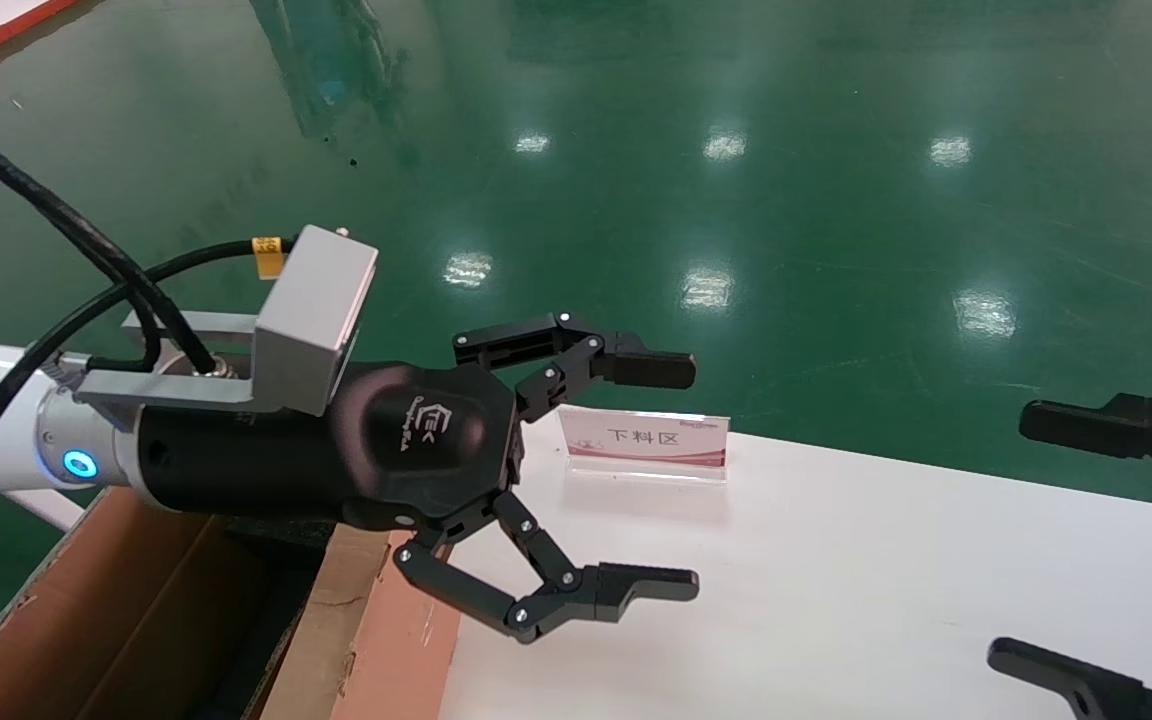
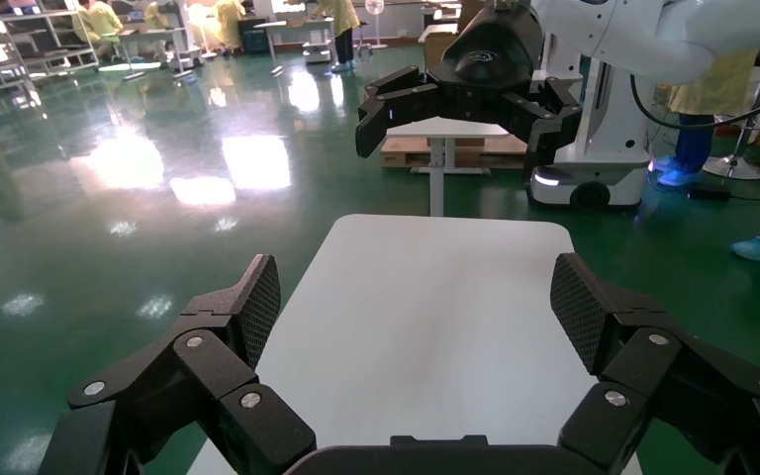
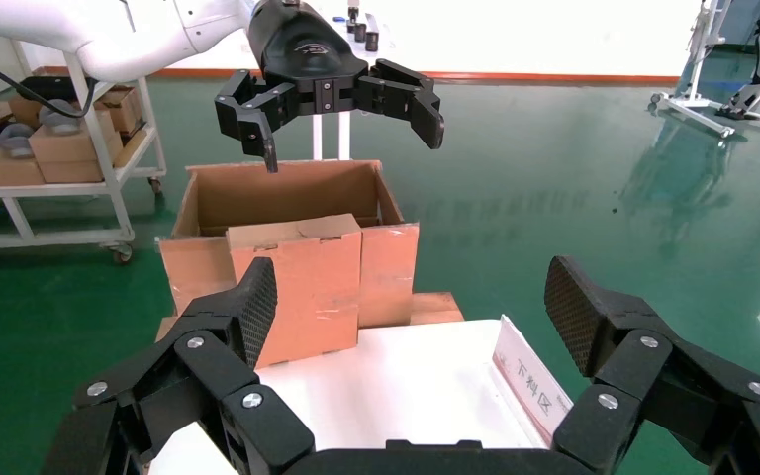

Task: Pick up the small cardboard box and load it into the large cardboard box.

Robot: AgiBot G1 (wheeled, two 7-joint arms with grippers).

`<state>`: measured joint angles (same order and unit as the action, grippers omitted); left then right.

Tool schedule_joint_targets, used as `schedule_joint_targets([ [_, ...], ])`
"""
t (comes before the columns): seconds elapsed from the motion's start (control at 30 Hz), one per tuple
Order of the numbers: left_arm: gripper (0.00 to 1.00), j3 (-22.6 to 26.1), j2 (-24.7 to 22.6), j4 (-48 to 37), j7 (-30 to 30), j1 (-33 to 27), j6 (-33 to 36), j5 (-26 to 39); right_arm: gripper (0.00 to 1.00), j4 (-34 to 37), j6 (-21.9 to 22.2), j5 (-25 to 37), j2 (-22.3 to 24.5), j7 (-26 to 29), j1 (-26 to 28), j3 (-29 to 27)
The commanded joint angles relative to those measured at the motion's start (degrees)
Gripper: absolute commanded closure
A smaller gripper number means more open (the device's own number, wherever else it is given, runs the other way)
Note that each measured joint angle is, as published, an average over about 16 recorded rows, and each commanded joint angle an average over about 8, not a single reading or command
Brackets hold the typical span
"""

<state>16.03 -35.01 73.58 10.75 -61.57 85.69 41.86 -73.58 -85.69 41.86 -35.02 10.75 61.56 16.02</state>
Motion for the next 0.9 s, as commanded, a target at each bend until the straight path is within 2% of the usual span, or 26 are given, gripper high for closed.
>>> schedule_joint_targets([
  [0.03, 0.0, 0.0, 0.0, 0.0, 0.0, 0.0, 0.0, 0.0, 0.0, 0.0, 0.0, 0.0, 0.0, 0.0, 0.0, 0.0],
  [0.9, 0.0, 0.46, 0.99, 0.03, 0.34, -0.12, -0.47, 0.79, 0.0, 0.0, 0.0, 0.0, 0.0, 0.0, 0.0, 0.0],
])
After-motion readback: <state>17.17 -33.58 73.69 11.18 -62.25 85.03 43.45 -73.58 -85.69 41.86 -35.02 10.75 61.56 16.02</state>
